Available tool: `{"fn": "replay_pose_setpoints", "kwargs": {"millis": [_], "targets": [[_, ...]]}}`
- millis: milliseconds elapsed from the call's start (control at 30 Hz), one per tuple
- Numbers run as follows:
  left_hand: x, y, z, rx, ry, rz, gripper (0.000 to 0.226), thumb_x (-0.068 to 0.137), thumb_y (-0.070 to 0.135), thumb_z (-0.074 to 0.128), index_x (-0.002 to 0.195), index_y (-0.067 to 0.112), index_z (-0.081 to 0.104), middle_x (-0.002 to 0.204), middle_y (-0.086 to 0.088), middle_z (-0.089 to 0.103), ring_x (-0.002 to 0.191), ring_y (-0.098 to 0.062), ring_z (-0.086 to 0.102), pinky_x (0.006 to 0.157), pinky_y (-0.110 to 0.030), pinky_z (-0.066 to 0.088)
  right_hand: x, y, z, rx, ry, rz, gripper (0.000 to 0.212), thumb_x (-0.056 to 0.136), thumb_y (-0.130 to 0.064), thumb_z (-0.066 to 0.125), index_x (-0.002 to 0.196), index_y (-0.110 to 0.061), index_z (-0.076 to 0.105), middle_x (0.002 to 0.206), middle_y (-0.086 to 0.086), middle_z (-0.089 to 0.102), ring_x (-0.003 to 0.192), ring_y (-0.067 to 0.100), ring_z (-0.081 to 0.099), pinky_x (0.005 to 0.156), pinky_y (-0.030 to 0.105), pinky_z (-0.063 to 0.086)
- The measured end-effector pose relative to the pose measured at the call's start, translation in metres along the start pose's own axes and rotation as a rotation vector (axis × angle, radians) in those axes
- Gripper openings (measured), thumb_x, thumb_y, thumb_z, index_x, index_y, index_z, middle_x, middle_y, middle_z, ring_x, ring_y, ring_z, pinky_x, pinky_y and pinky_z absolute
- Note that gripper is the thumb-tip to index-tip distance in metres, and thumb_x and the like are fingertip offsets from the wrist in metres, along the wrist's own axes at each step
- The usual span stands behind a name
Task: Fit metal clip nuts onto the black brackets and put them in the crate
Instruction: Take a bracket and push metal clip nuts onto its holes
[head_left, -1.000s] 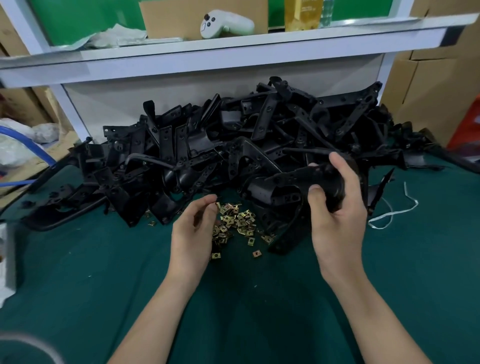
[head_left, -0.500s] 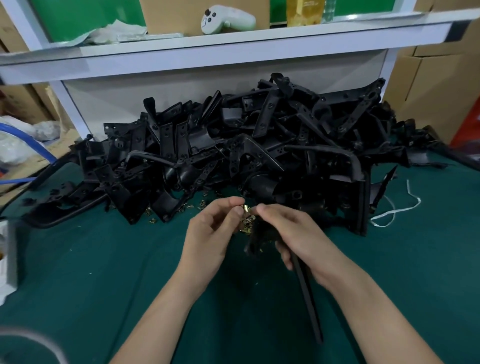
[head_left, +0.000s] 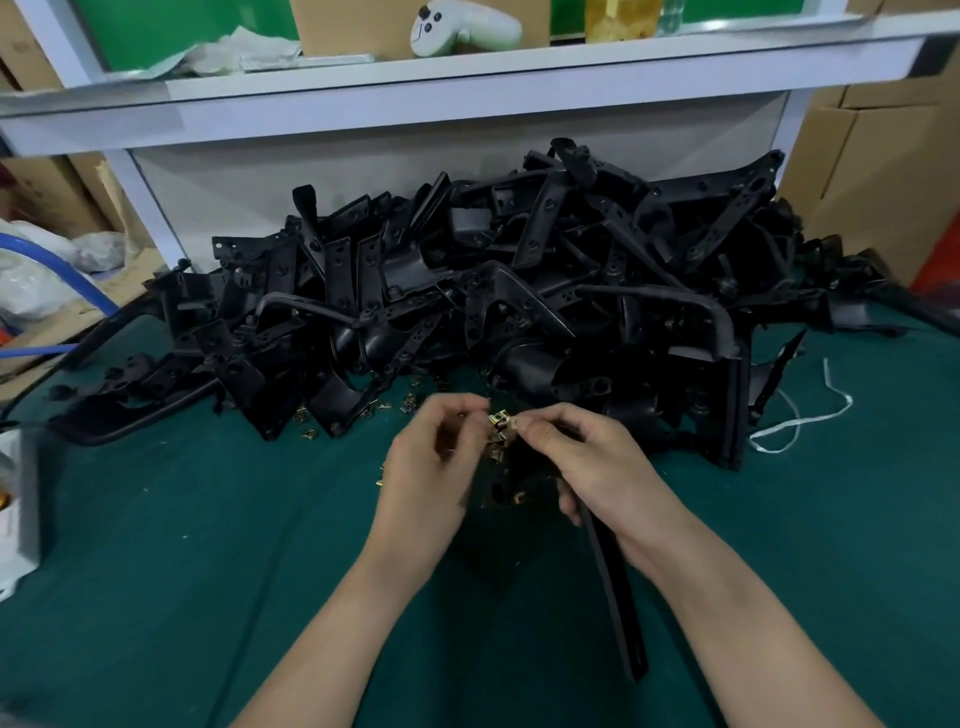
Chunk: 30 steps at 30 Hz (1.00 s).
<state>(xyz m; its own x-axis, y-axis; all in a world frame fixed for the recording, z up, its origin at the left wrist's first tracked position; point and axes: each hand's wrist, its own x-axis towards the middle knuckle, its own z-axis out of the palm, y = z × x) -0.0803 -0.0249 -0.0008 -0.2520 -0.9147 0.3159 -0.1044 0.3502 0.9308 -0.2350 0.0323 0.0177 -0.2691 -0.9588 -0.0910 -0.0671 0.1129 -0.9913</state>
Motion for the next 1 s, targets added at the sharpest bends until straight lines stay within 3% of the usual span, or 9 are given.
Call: {"fn": "replay_pose_setpoints", "kwargs": {"millis": [100, 167, 333, 467, 533, 700, 867, 1000], "targets": [[0.01, -0.003, -0.012, -0.098, 0.161, -0.069, 0.013, 0.101, 0.014, 0.058, 0.101, 0.024, 0.066, 0.079, 0.006, 0.07, 0.073, -0.01, 0.064, 0.074, -0.028, 0.056, 0.003, 0.001, -0.008, 0.055, 0.098, 0.031, 0.014, 0.096, -0.031, 0.066, 0.095, -0.023, 0.076, 0.089, -0.005, 0.077, 0.04, 0.008, 0.05, 0.037, 0.021, 0.039], [0.014, -0.005, -0.018, -0.18, 0.196, -0.118, 0.013, 0.102, 0.011, 0.056, 0.102, 0.019, 0.066, 0.078, 0.01, 0.07, 0.07, -0.008, 0.063, 0.071, -0.024, 0.058, 0.005, 0.002, -0.01, 0.067, 0.126, 0.056, 0.015, 0.096, -0.03, 0.067, 0.095, -0.019, 0.076, 0.094, -0.005, 0.076, 0.039, 0.008, 0.05, 0.037, 0.021, 0.039], [0.011, -0.006, -0.013, -0.206, 0.133, -0.208, 0.011, 0.101, 0.013, 0.058, 0.106, 0.02, 0.065, 0.088, 0.009, 0.076, 0.073, -0.006, 0.066, 0.069, -0.019, 0.054, 0.004, 0.003, -0.005, 0.067, 0.123, 0.074, 0.027, 0.094, -0.036, 0.07, 0.099, -0.009, 0.071, 0.096, -0.005, 0.072, 0.039, 0.007, 0.05, 0.037, 0.022, 0.041], [0.008, -0.001, -0.014, -0.164, 0.087, -0.168, 0.016, 0.101, 0.017, 0.06, 0.112, 0.025, 0.068, 0.094, 0.006, 0.077, 0.079, -0.004, 0.068, 0.073, -0.016, 0.055, 0.004, 0.004, -0.004, 0.121, 0.09, 0.056, 0.013, 0.1, -0.025, 0.062, 0.103, -0.016, 0.071, 0.106, 0.005, 0.069, 0.047, 0.01, 0.057, 0.044, 0.023, 0.047], [0.007, 0.002, -0.015, -0.163, 0.063, -0.144, 0.017, 0.101, 0.019, 0.06, 0.111, 0.026, 0.071, 0.093, 0.006, 0.077, 0.08, -0.002, 0.068, 0.075, -0.015, 0.054, 0.005, 0.004, -0.005, 0.169, 0.042, 0.055, 0.016, 0.101, -0.015, 0.057, 0.107, -0.019, 0.072, 0.11, 0.01, 0.069, 0.053, 0.011, 0.061, 0.05, 0.023, 0.051], [0.005, 0.006, -0.013, -0.236, 0.001, -0.136, 0.016, 0.098, 0.025, 0.062, 0.104, 0.03, 0.076, 0.089, 0.003, 0.077, 0.084, -0.004, 0.069, 0.077, -0.015, 0.053, 0.007, 0.007, -0.008, 0.233, -0.107, 0.021, 0.031, 0.1, -0.003, 0.055, 0.112, -0.024, 0.073, 0.09, 0.007, 0.074, 0.07, 0.014, 0.07, 0.062, 0.021, 0.055], [0.004, 0.01, -0.013, -0.332, -0.062, -0.143, 0.018, 0.087, 0.036, 0.065, 0.101, 0.034, 0.077, 0.09, 0.0, 0.076, 0.087, -0.012, 0.07, 0.079, -0.022, 0.054, 0.013, 0.004, 0.001, 0.649, -0.21, 0.223, 0.026, 0.096, 0.002, 0.052, 0.101, -0.007, 0.076, 0.086, 0.018, 0.073, 0.056, 0.017, 0.065, 0.049, 0.022, 0.053], [-0.001, 0.016, -0.014, -0.249, -0.128, -0.046, 0.017, 0.091, 0.036, 0.066, 0.106, 0.037, 0.074, 0.097, 0.001, 0.078, 0.091, -0.012, 0.073, 0.082, -0.015, 0.053, 0.006, 0.004, 0.003, 0.847, -0.403, 0.359, 0.037, 0.079, -0.013, 0.058, 0.109, 0.0, 0.076, 0.102, 0.021, 0.074, 0.052, 0.011, 0.061, 0.048, 0.019, 0.052]]}}
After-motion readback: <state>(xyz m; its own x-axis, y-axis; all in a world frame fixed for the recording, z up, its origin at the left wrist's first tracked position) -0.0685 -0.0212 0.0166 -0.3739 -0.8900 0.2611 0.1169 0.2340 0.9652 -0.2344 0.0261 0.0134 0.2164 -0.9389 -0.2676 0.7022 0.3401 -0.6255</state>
